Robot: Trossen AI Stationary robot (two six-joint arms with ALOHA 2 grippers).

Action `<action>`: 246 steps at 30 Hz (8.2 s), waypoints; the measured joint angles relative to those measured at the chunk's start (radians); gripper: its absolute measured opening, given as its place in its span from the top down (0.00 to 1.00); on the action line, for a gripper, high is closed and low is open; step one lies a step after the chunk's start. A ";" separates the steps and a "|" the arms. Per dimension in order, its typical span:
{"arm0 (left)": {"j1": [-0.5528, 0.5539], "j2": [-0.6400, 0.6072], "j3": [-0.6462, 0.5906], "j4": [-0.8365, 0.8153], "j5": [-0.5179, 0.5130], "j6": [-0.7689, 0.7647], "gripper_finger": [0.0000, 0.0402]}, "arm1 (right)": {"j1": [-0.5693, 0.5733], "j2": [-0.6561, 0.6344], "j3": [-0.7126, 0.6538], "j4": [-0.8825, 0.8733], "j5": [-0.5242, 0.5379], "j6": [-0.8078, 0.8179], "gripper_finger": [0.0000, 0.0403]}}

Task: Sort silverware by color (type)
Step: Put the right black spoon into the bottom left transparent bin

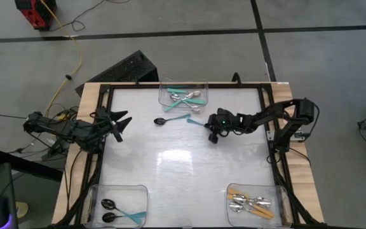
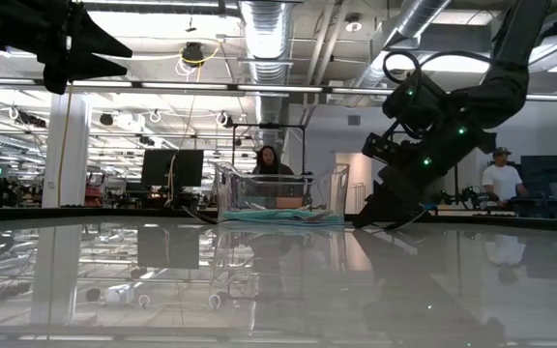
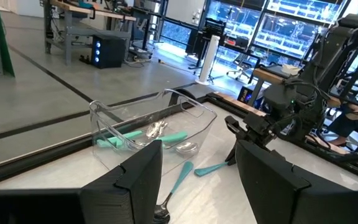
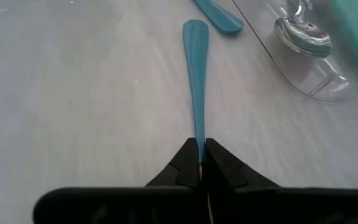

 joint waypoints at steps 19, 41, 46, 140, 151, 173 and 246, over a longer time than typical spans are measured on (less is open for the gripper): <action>0.000 0.000 0.000 0.000 -0.001 -0.001 0.53 | 0.088 -0.031 0.003 0.005 0.060 0.050 0.91; 0.000 0.000 0.000 0.004 -0.001 -0.002 0.53 | 0.172 -0.055 0.143 0.016 0.100 0.041 0.91; 0.000 0.000 0.000 0.009 -0.001 -0.002 0.53 | 0.200 -0.056 0.193 0.017 0.117 0.016 0.91; 0.000 0.000 0.000 0.057 -0.003 -0.015 0.53 | 0.540 0.562 1.298 0.015 -0.136 -0.326 0.91; 0.000 0.000 0.000 0.060 -0.005 -0.045 0.53 | 0.581 0.561 1.302 0.046 -0.153 -0.327 0.91; 0.000 0.000 0.000 0.060 -0.017 -0.048 0.53 | 0.559 0.590 1.302 0.165 -0.334 -0.240 0.91; 0.000 -0.001 0.000 0.060 -0.071 0.010 0.53 | 0.475 1.044 1.878 0.037 -0.568 0.310 0.91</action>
